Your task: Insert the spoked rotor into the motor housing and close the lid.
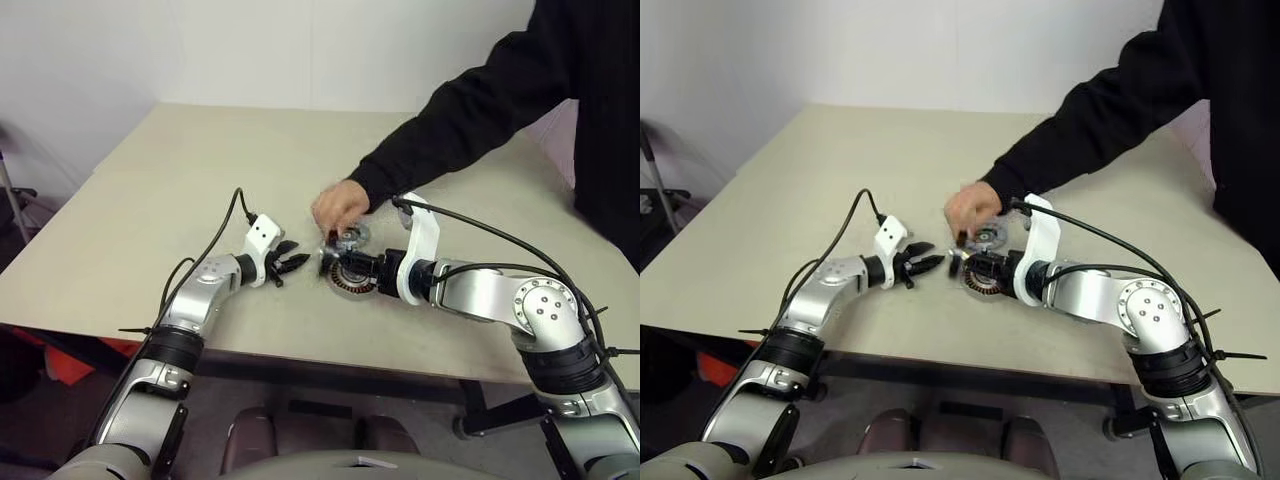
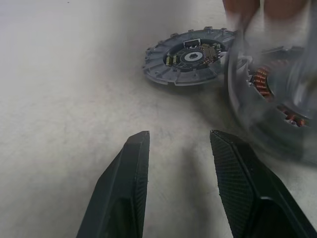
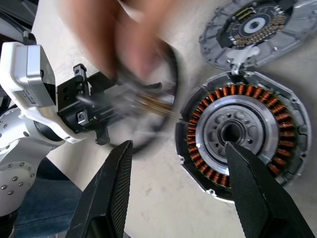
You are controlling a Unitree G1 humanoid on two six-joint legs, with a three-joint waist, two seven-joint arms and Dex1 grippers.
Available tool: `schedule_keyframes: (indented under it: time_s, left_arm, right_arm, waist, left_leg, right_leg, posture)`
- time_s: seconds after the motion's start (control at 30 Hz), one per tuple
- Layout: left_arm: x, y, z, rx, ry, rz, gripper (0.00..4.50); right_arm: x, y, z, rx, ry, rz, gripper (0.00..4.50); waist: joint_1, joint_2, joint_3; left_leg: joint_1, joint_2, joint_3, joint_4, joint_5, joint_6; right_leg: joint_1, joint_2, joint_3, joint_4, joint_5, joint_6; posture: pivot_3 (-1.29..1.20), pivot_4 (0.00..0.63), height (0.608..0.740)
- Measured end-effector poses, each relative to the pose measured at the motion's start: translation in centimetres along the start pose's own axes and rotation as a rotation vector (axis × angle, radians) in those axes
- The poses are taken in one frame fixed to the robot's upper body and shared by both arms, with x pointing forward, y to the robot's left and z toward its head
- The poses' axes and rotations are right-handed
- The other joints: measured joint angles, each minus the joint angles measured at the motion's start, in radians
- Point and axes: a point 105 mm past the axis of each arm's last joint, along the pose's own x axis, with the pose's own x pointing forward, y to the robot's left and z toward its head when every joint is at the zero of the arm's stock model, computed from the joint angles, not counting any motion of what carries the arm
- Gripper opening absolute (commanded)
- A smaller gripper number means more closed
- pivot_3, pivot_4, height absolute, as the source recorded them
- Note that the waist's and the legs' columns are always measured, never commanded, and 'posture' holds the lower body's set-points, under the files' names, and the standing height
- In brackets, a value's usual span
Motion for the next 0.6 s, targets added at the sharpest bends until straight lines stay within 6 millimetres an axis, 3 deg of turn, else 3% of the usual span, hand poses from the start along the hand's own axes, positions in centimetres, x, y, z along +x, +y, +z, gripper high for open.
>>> schedule_keyframes:
  time_s: [0.4,0.6]
  left_arm:
    - [-0.1,0.1,0.0,0.001,0.001,0.002,2.06]
    - [-0.2,0.1,0.0,0.002,0.002,0.003,2.06]
  right_arm:
    - [0.1,0.0,0.3,0.008,-0.02,0.004,3.32]
    - [-0.5,-1.7,3.3,-0.142,-0.162,-0.1,3.32]
  waist:
    - [0.0,0.0,0.0]
    - [0.0,0.0,0.0]
  left_leg:
    - [0.0,0.0,0.0,0.0,0.0,0.0]
    - [-0.001,0.0,0.0,0.001,0.0,0.0]
  right_leg:
    - [0.0,0.0,0.0,0.0,0.0,0.0]
    - [0.0,0.0,0.0,0.0,0.0,0.001]
  posture:
    - [0.0,0.0,0.74]
    - [0.0,0.0,0.74]
